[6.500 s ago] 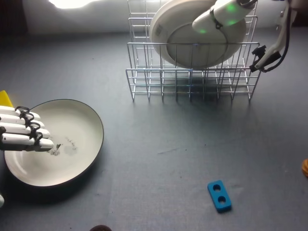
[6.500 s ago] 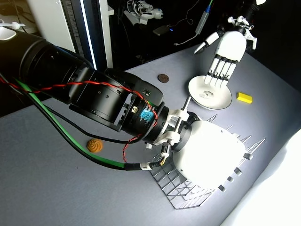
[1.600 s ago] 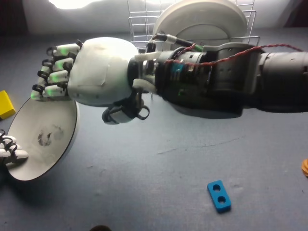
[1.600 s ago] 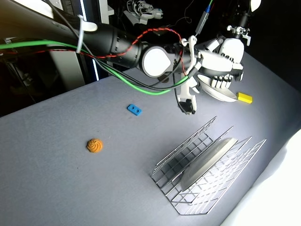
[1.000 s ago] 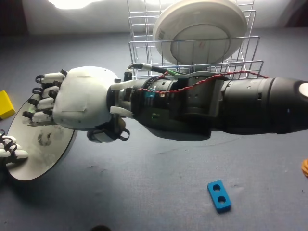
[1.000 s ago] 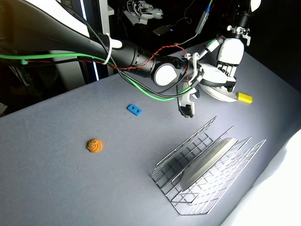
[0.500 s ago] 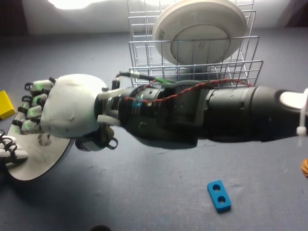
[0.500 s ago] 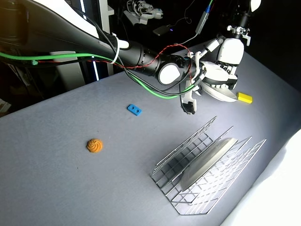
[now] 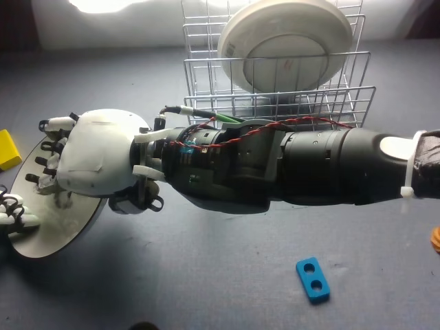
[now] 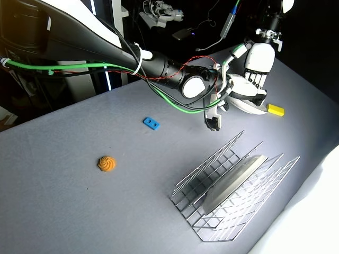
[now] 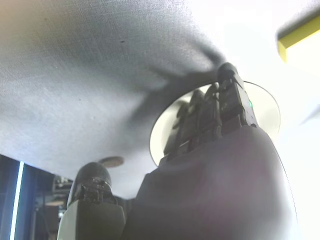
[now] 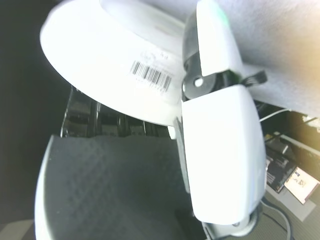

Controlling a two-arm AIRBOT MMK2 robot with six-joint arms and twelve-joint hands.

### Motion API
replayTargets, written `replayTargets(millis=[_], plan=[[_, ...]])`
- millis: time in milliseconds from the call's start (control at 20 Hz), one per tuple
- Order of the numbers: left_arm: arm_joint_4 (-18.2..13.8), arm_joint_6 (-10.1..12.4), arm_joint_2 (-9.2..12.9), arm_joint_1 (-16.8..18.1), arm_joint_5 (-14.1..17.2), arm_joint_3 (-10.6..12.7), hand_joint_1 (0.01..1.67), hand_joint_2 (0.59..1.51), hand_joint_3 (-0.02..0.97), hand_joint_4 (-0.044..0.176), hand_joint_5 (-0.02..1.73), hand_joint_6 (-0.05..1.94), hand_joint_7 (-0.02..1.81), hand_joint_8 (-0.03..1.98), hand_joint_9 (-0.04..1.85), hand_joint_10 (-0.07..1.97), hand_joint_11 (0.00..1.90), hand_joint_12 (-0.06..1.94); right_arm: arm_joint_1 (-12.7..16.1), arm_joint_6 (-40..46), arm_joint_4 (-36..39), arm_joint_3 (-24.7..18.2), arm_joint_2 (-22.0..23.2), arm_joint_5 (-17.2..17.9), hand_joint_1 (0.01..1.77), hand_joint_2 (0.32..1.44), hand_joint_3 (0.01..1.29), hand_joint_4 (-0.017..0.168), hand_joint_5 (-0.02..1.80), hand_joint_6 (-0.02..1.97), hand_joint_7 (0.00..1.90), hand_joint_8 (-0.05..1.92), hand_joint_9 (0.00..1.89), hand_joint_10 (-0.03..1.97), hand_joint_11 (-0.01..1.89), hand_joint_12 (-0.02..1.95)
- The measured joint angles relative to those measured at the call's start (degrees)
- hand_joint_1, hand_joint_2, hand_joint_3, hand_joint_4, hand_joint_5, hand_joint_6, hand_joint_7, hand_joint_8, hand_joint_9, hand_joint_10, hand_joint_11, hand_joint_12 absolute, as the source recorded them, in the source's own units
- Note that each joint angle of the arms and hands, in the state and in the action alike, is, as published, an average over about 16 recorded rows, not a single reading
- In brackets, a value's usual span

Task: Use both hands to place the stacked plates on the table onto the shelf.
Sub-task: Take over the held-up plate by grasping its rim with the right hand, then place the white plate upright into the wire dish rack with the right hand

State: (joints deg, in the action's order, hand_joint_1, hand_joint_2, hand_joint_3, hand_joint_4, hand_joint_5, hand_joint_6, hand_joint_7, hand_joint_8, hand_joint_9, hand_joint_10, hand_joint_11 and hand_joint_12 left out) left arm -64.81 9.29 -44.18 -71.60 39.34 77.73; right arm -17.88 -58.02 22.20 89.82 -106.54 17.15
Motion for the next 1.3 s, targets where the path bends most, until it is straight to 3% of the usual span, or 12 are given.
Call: replayTargets(millis=[300,750,1050,1300], plan=[[-0.03,0.01,0.0,-0.01,0.04,0.01,0.02,1.06,0.018,-0.006,-0.01,-0.03,-0.01,-0.01,-0.03,-0.05,0.03,0.03,-0.32,-0.66,-0.52,0.46,-0.2,1.87,1.28,1.04,0.02,0.002,0.69,0.09,0.72,0.06,0.71,0.08,0.34,1.11],[-1.09,0.41,0.72,1.29,-0.12,-0.57,0.02,1.061,0.019,-0.007,-0.01,-0.03,0.0,-0.01,-0.02,-0.05,0.02,0.01,-1.02,-1.55,-1.76,0.43,-0.19,5.17,1.28,0.98,0.02,-0.006,0.89,0.4,0.92,0.41,0.94,0.5,0.78,0.98],[-2.47,0.75,2.86,3.28,0.52,-1.85,0.02,1.063,0.019,-0.004,-0.01,-0.02,0.01,0.0,-0.01,-0.05,0.02,0.01,-1.39,-1.64,-2.73,0.41,-0.08,6.1,1.28,0.94,0.02,-0.01,0.91,0.55,0.96,0.63,1.0,0.79,0.92,0.96],[-2.44,0.91,6.08,5.12,2.64,-3.41,0.02,1.061,0.018,-0.001,-0.01,-0.01,0.02,0.0,0.01,-0.05,0.01,0.01,-1.55,-1.48,-3.7,0.09,0.48,6.11,1.28,0.94,0.02,-0.01,0.91,0.56,0.98,0.65,1.03,0.86,0.93,0.95]])
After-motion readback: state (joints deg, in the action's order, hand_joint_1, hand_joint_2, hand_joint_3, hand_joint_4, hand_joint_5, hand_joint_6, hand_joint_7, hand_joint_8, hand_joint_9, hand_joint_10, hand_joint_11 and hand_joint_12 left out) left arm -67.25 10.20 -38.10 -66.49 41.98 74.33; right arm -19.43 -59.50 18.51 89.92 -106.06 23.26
